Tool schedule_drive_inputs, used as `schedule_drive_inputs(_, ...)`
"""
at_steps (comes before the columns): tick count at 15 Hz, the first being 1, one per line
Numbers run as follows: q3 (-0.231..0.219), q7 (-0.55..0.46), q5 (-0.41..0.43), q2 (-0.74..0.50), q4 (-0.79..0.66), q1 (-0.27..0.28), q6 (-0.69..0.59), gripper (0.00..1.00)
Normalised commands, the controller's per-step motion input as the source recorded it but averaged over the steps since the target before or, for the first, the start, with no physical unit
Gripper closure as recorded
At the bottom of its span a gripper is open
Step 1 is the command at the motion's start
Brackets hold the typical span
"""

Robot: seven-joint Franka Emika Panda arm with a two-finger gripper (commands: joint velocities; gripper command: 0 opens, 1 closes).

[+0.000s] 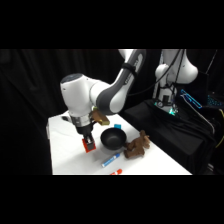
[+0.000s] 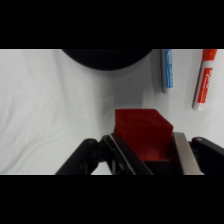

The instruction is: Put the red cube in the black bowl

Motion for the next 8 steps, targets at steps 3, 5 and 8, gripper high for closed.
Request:
schedule_drive_inputs(3, -0.024, 0.02, -0.079, -0.48, -0.41, 0.02, -0.16, 0.74)
schedule_drive_inputs(5, -0.02, 0.01, -0.084, -0.48, -0.45, -0.005, -0.06, 0.74)
schedule_drive_inputs(8, -0.017, 0.01, -0.089, -0.46, -0.46, -0.025, 0.0, 0.74)
